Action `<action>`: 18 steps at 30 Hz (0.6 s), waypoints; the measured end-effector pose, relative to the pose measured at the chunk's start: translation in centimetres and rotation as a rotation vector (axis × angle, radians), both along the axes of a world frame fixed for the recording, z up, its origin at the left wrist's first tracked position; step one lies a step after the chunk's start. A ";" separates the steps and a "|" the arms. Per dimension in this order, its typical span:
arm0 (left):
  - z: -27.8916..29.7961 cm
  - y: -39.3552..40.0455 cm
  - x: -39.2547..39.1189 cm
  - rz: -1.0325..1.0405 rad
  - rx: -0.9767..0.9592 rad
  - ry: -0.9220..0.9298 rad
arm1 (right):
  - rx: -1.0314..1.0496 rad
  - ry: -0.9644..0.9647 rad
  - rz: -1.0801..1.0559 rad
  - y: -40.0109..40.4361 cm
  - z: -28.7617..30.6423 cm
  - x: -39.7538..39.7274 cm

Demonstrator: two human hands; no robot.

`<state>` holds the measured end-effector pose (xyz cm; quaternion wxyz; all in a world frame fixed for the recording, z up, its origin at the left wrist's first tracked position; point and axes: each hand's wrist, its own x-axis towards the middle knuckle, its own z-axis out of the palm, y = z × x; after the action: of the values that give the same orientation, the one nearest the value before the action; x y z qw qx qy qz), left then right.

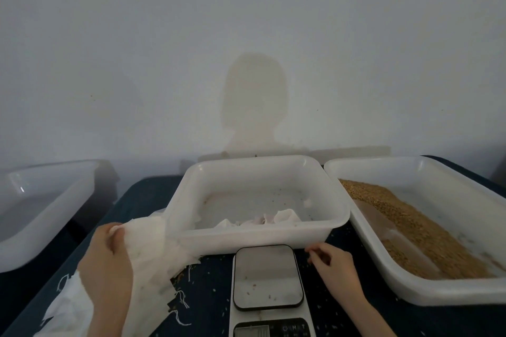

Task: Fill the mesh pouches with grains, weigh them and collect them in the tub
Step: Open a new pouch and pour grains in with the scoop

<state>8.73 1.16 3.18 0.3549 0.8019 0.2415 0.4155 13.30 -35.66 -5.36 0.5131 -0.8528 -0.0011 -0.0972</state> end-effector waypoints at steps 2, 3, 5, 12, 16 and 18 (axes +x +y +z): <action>0.2 -0.4 -0.1 0.000 -0.163 -0.103 | -0.001 -0.013 -0.001 0.0 0.0 0.0; 0.3 -0.6 -0.1 0.002 -0.258 -0.148 | -0.002 -0.016 0.000 0.0 0.0 -0.1; 0.6 -1.1 -0.2 -0.031 -0.453 -0.205 | 0.007 -0.024 0.003 0.0 -0.1 -0.1; 2.0 -6.6 -0.3 -0.393 -0.698 -0.091 | 0.162 -0.067 0.030 0.8 1.2 -0.7; 1.4 -11.4 0.3 -0.512 -0.730 -0.049 | 0.267 -0.144 0.102 1.9 3.7 -1.9; 0.9 -13.4 0.7 -0.550 -0.707 -0.012 | 0.333 -0.170 0.171 2.8 5.2 -2.7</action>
<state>9.39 -12.22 4.04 0.7060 0.6632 0.1444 0.2022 10.62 -32.87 -0.15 0.6513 -0.7418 -0.1007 -0.1240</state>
